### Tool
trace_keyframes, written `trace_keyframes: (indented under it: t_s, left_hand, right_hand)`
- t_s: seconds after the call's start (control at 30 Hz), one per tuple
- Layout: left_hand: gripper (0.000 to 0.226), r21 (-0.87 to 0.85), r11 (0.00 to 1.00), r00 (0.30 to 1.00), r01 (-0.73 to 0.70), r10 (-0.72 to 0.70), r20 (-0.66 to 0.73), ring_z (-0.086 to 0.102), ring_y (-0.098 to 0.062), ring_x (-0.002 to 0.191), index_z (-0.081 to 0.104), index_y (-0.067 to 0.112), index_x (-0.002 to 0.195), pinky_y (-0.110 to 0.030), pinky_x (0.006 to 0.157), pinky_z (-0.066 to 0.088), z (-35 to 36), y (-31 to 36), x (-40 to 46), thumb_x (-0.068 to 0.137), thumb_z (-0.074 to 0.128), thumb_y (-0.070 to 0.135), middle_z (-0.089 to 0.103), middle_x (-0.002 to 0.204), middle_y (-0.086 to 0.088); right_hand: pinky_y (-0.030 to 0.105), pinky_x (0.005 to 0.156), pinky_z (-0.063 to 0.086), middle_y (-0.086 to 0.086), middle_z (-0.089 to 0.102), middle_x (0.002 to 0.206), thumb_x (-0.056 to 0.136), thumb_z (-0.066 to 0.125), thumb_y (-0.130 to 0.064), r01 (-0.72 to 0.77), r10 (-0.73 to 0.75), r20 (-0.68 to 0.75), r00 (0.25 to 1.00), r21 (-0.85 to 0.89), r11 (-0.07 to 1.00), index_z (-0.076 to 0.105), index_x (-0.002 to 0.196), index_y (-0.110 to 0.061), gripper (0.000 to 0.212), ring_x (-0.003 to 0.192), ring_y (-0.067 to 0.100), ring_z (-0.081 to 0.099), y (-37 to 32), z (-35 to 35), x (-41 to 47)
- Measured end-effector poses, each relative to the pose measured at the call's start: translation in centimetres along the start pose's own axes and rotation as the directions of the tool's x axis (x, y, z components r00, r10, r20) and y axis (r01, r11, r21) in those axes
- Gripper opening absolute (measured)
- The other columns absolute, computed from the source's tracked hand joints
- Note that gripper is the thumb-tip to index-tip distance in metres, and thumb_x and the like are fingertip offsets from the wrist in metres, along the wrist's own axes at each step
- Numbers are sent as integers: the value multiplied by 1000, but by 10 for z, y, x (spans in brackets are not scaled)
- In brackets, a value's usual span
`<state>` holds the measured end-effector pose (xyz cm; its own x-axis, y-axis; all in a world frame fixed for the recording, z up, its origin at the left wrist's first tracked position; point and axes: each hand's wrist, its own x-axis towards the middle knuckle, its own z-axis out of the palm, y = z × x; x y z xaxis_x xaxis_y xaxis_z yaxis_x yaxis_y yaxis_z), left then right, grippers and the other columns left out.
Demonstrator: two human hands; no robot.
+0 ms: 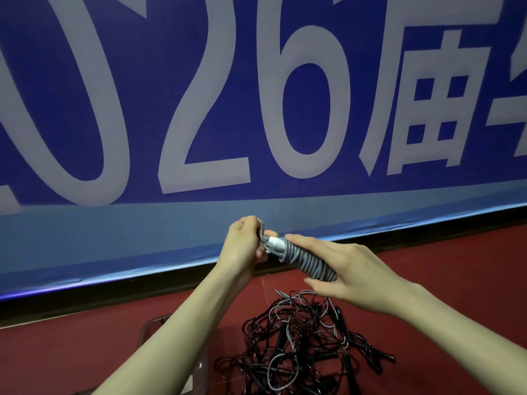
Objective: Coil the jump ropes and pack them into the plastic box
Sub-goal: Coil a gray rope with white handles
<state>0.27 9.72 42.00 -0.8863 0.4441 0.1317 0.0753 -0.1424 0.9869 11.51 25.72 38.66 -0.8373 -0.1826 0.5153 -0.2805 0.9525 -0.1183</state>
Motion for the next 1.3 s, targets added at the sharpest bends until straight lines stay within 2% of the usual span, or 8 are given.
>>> trace_keyframes:
  t_s: [0.2, 0.4, 0.5, 0.57, 0.67, 0.93, 1.07, 1.3]
  left_hand:
    - [14, -26, 1000, 984, 17, -13, 177, 57, -15, 57, 50, 14, 92, -23, 57, 47, -16, 6, 0, 101, 39, 16, 75, 99, -4]
    - [29, 2, 987, 926, 159, -150, 347, 68, -27, 92, 56, 15, 109, -37, 79, 50, -32, 7, 5, 97, 31, 20, 70, 116, -6]
    - [31, 359, 933, 924, 23, -157, 349, 65, -21, 106, 61, 19, 116, -35, 90, 50, -37, 2, 6, 100, 38, 33, 70, 116, 6]
    - [28, 641, 743, 890, -190, -145, 432, 64, -10, 103, 62, 24, 118, -26, 91, 49, -39, -3, 7, 97, 52, 39, 68, 112, 10]
    - [27, 713, 643, 826, -278, -218, 519, 67, -12, 81, 67, 20, 110, -29, 81, 51, -47, -13, 10, 92, 61, 40, 71, 92, -1]
    - [12, 640, 755, 878, -143, -202, 435, 57, -6, 71, 66, 10, 98, -22, 75, 46, -111, -42, 23, 94, 62, 21, 63, 78, 2]
    - [16, 519, 850, 898, 83, -290, 331, 57, -9, 76, 63, 5, 106, -18, 74, 47, -163, -80, 25, 96, 58, 16, 63, 83, -1]
    - [30, 667, 737, 893, 105, -365, 263, 64, -9, 88, 56, 22, 117, -22, 79, 52, -219, -138, 25, 90, 68, 26, 67, 100, -1]
  right_hand:
    - [38, 67, 47, -8, 56, 74, 79, 74, -43, -265, 264, 42, 964, 272, 925, 47, 107, -40, 39, 65, 9, 52, 12, 2, 4]
    - [43, 84, 50, -17, 61, 100, 77, 73, -50, -269, 269, 19, 963, 162, 949, 50, 116, -42, 46, 93, 7, 57, 25, 3, 2]
    - [38, 89, 48, -19, 59, 114, 81, 69, -52, -221, 217, 104, 971, 20, 975, 49, 127, -41, 52, 105, 7, 56, 22, 9, 3]
    - [35, 88, 47, -19, 56, 118, 82, 66, -54, -165, 173, 144, 974, -62, 984, 46, 129, -41, 53, 108, 6, 54, 16, 15, 7]
    - [35, 87, 46, -16, 55, 116, 82, 66, -54, -143, 156, 169, 973, -85, 986, 46, 128, -39, 52, 108, 8, 53, 9, 26, 18]
    - [16, 86, 38, -13, 51, 121, 75, 82, -36, -335, 212, 388, 897, 283, 899, 44, 134, -31, 70, 105, 2, 49, 1, 65, 54]
    - [10, 56, 41, 1, 57, 116, 79, 78, -7, -422, 199, 505, 840, 378, 824, 43, 132, -27, 67, 63, -5, 55, -6, 103, 76]
    - [19, 61, 46, -2, 68, 93, 73, 83, -11, -457, 235, 488, 841, 407, 791, 59, 103, -28, 42, 63, -1, 54, -21, 190, 95]
